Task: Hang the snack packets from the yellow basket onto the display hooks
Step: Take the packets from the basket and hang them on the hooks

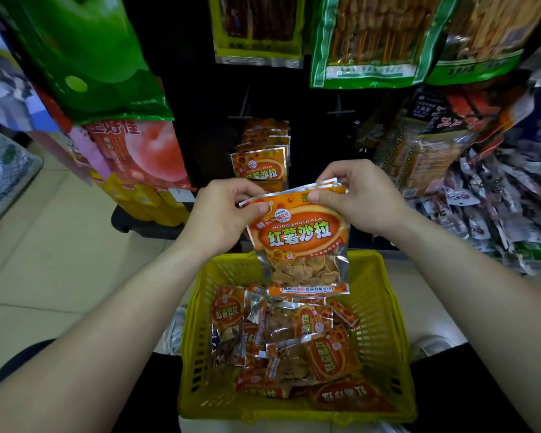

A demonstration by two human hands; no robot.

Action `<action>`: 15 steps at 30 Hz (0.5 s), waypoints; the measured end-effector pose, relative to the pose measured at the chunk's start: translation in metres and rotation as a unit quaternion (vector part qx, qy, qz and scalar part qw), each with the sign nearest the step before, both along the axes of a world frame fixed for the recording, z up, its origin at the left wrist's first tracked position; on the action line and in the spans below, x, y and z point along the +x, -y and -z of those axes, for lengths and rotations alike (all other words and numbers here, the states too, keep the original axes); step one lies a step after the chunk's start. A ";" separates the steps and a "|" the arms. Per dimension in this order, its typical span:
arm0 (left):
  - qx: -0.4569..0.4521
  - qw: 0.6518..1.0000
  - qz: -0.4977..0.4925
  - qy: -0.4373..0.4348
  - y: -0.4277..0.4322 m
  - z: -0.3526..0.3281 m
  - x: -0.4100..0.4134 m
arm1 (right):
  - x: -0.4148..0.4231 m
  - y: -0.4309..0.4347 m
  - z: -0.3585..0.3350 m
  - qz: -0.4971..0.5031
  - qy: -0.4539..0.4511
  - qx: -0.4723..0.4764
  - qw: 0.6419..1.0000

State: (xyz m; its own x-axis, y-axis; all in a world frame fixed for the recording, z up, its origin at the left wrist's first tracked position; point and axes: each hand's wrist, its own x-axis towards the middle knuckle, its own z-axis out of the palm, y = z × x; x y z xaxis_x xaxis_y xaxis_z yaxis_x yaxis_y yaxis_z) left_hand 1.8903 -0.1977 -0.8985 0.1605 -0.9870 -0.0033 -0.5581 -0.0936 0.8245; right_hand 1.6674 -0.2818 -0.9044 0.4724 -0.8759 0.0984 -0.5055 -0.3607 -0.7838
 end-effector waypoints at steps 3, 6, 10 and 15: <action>0.007 1.000 0.002 -0.010 0.001 0.000 -0.001 | -0.001 0.000 -0.001 0.009 -0.014 0.001 1.000; 0.010 1.000 0.009 -0.014 0.000 -0.001 -0.003 | -0.003 0.000 -0.001 0.012 -0.031 0.001 0.999; 0.015 1.000 0.012 -0.014 -0.001 0.000 -0.003 | -0.004 0.000 0.000 0.007 -0.039 0.002 0.999; 0.014 0.999 0.008 -0.031 -0.001 0.002 -0.001 | -0.003 0.002 0.003 -0.008 -0.033 0.004 0.999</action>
State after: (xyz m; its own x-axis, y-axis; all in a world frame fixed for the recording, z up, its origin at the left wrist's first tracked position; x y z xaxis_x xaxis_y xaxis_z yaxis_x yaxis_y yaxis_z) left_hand 1.8888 -0.1965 -0.9005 0.1429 -0.9889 -0.0397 -0.5078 -0.1077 0.8547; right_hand 1.6642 -0.2841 -0.9072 0.4913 -0.8689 0.0600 -0.5504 -0.3632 -0.7518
